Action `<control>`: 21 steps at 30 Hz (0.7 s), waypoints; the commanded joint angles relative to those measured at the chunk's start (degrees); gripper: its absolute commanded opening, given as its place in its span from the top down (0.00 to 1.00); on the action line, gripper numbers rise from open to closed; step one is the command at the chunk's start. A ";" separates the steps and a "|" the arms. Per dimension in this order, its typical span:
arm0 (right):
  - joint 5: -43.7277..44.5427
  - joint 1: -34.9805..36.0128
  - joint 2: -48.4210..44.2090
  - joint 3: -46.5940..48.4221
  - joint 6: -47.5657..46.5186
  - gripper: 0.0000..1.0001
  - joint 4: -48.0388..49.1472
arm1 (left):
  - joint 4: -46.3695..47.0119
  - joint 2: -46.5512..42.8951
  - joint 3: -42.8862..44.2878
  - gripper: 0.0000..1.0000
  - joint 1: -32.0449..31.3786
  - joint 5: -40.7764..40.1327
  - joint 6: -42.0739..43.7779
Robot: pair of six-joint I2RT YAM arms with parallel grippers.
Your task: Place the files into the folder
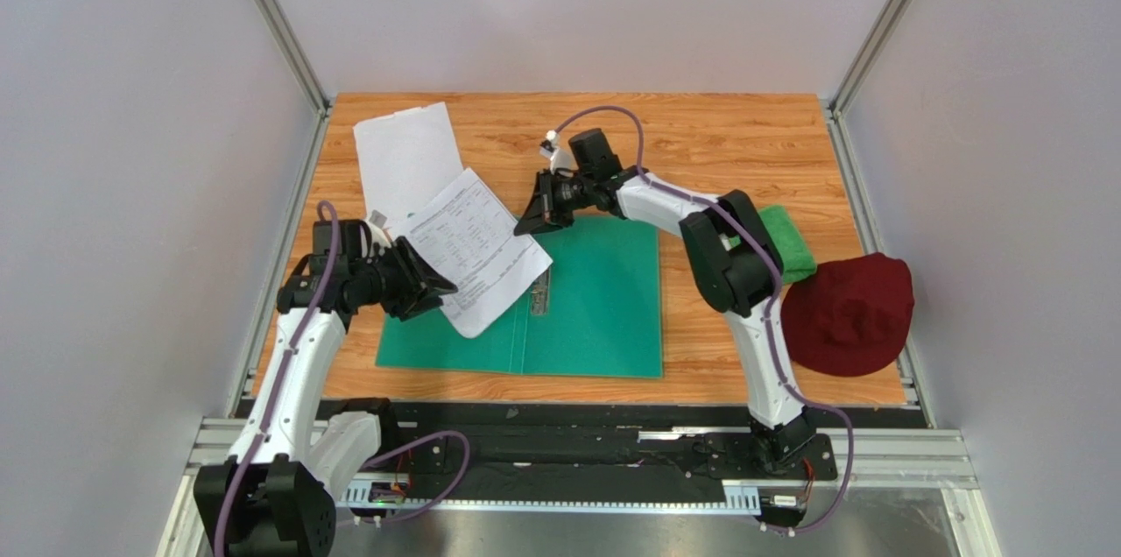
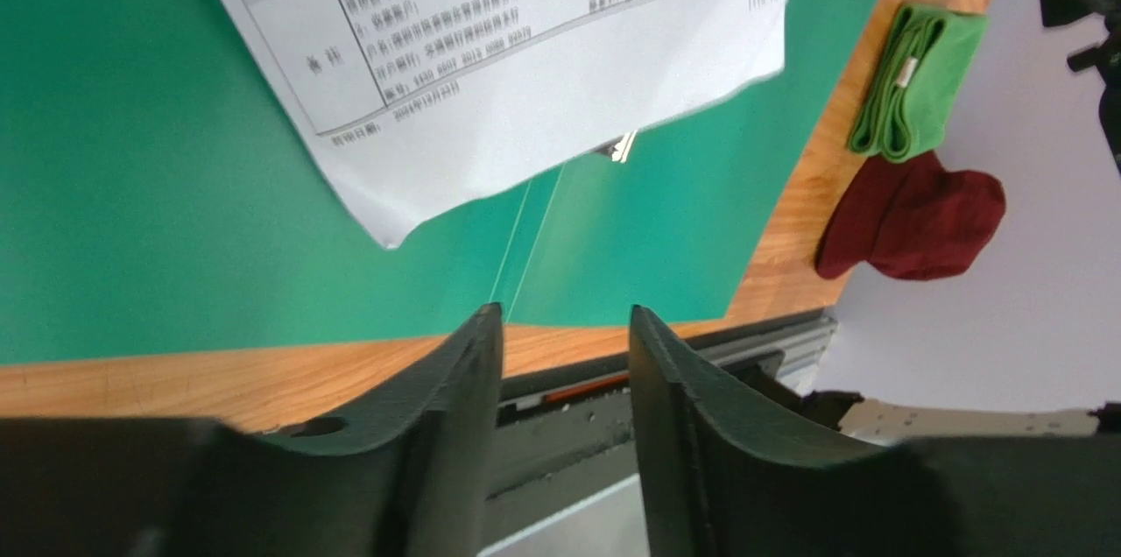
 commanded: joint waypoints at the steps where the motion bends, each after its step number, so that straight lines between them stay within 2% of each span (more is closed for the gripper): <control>1: 4.66 -3.87 -16.91 -6.13 -1.83 1.00 -7.84 | -2.03 -4.10 7.37 0.46 -0.24 -0.49 5.82; 5: 8.09 -7.82 -28.77 -14.48 -5.96 1.00 -14.20 | -2.91 -3.23 11.95 0.41 -0.15 -0.05 8.91; 8: 8.00 -10.90 -37.30 -25.01 -5.62 1.00 -14.64 | -2.65 -1.03 14.06 0.41 -0.15 1.62 10.32; 11: 12.30 -13.19 -46.09 -36.09 -5.45 1.00 -13.59 | -1.77 1.34 14.50 0.40 -0.24 2.41 11.02; 16: 18.72 -13.73 -57.86 -54.35 2.72 1.00 -1.59 | 1.30 5.21 13.89 0.39 -1.20 3.03 10.06; 17: 20.12 -13.90 -58.67 -56.49 3.78 1.00 -0.68 | 2.35 6.00 13.80 0.34 -1.90 3.12 9.71; 21: 21.81 -13.99 -60.26 -63.70 8.96 1.00 5.21 | 3.77 8.03 13.97 0.33 -4.37 3.03 8.91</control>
